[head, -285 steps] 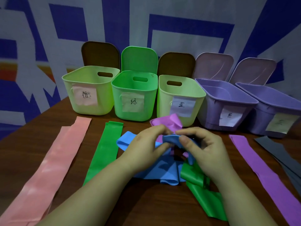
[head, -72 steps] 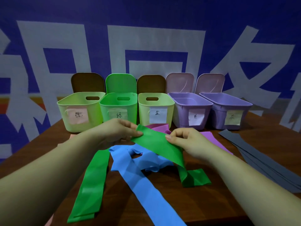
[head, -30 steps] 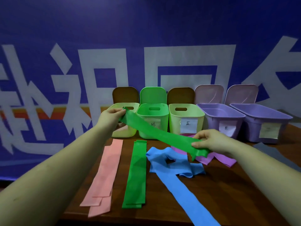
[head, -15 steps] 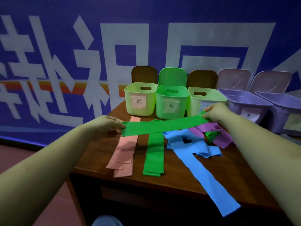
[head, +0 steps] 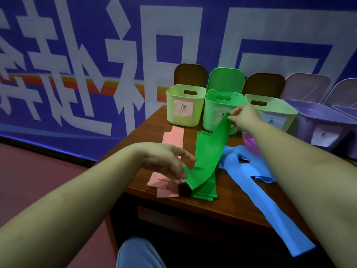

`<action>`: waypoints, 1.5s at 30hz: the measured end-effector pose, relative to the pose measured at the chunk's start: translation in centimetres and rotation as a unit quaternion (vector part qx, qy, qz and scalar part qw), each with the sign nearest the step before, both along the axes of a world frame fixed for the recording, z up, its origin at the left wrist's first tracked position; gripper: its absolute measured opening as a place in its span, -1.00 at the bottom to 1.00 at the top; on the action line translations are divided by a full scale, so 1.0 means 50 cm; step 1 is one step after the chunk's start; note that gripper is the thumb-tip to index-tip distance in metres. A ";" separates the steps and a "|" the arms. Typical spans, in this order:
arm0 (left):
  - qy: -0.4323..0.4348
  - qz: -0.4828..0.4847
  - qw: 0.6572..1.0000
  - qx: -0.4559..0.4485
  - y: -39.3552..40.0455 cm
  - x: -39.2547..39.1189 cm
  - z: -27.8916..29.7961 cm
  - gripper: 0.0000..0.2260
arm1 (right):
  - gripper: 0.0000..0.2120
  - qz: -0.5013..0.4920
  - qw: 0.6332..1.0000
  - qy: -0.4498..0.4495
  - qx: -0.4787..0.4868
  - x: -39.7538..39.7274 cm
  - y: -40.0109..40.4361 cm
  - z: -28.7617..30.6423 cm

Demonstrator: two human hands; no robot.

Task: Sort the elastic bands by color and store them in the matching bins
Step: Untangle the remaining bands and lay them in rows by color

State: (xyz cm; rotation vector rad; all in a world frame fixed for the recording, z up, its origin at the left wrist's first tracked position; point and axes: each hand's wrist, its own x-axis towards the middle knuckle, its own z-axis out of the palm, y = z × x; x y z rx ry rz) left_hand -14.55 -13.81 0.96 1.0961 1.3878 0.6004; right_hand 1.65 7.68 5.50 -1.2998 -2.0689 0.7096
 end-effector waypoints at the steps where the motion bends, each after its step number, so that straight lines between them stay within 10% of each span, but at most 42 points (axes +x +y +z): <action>1: -0.010 -0.007 1.000 0.013 -0.002 0.016 0.006 -0.51 | -0.88 0.004 1.000 0.004 0.014 -0.009 -0.002 0.002; 6: -0.041 0.009 0.999 0.034 0.012 0.055 -0.005 -0.43 | -0.78 0.001 0.998 0.033 0.059 -0.049 -0.005 0.008; 12: 0.350 -0.062 0.933 0.057 0.023 0.040 0.033 -0.48 | -0.85 0.002 0.998 0.026 0.060 -0.078 0.004 -0.007; 16: 0.412 -0.017 0.883 0.225 0.071 0.031 0.000 -0.64 | -0.77 0.018 0.999 0.026 0.043 -0.092 0.010 -0.024; 20: 0.485 -0.109 0.843 0.206 0.117 0.037 -0.057 -0.60 | -0.90 0.035 0.997 -0.005 0.066 -0.098 0.025 -0.034; 27: 0.531 -0.098 0.803 0.254 0.185 0.029 -0.054 -0.60 | -0.91 0.059 0.990 -0.079 0.099 -0.104 0.060 -0.051; 32: 0.502 -0.115 0.834 0.198 0.215 0.023 -0.072 -0.14 | -0.90 0.070 0.985 -0.113 0.108 -0.127 0.082 -0.069; 45: 0.524 -0.112 0.836 0.117 0.280 -0.013 -0.081 -0.07 | -0.60 0.152 0.958 -0.219 0.106 -0.144 0.118 -0.146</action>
